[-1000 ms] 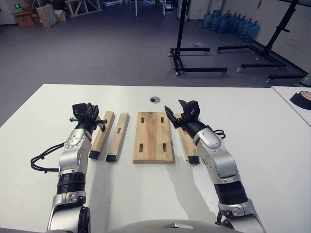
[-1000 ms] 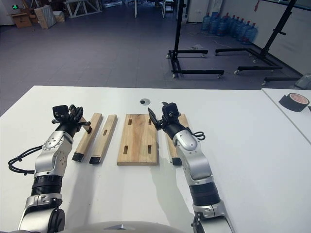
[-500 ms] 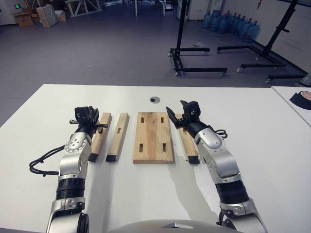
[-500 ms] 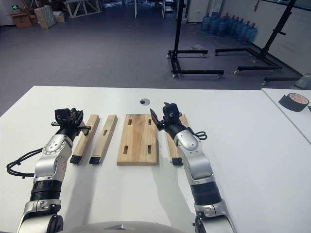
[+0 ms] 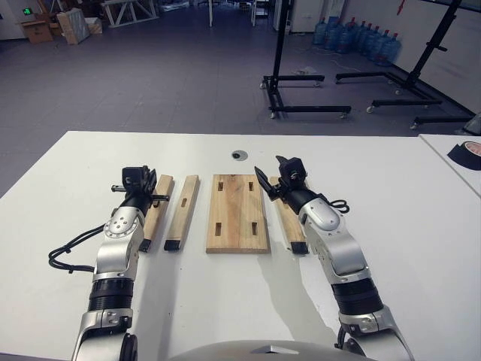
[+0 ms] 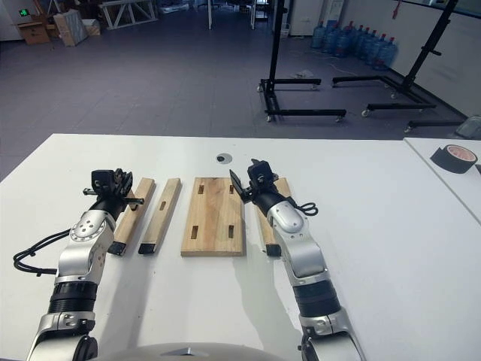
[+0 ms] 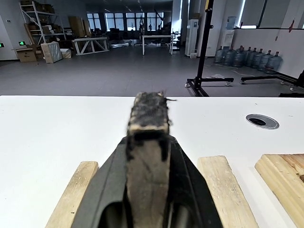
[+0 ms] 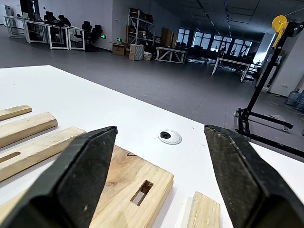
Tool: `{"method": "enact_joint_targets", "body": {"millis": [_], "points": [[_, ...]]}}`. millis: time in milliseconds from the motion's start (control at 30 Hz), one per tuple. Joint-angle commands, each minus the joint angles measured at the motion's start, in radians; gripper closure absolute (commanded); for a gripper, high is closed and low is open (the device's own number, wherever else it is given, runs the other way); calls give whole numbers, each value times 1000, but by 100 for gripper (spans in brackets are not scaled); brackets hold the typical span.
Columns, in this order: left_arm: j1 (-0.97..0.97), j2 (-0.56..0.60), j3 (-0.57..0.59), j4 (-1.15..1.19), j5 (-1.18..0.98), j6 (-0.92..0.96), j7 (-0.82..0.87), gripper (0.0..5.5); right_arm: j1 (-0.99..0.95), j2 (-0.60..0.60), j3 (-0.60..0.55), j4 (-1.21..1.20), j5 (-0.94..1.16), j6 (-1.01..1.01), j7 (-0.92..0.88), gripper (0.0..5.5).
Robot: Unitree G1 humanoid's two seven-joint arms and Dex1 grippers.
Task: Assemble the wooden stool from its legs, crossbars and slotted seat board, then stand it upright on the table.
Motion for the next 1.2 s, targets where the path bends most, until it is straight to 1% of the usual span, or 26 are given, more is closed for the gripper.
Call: {"method": "enact_joint_targets", "body": {"millis": [33,367,600,800,833,1033,1067,1200], "points": [[66,-16,-12,59,5,38,-15,511,-16,-5,-1,4,-8,-9,4,214],[78,-12,-48,77,44,17,-24,511,-26,-4,-1,11,-11,-10,9,214],[57,-15,-14,81,20,20,-21,511,-25,-5,0,17,-17,-18,10,214],[37,-44,22,61,-39,16,-21,511,-24,-2,10,20,-28,-35,14,214],[35,-44,23,60,-40,15,-18,482,-24,-3,10,20,-27,-37,14,214],[19,-45,42,41,-48,20,-12,410,-26,-3,11,24,-27,-43,14,214],[17,-46,43,38,-49,20,-13,390,-25,-2,12,25,-28,-45,14,214],[16,-44,40,20,-43,20,-13,390,-26,-1,12,30,-29,-51,12,214]]}}
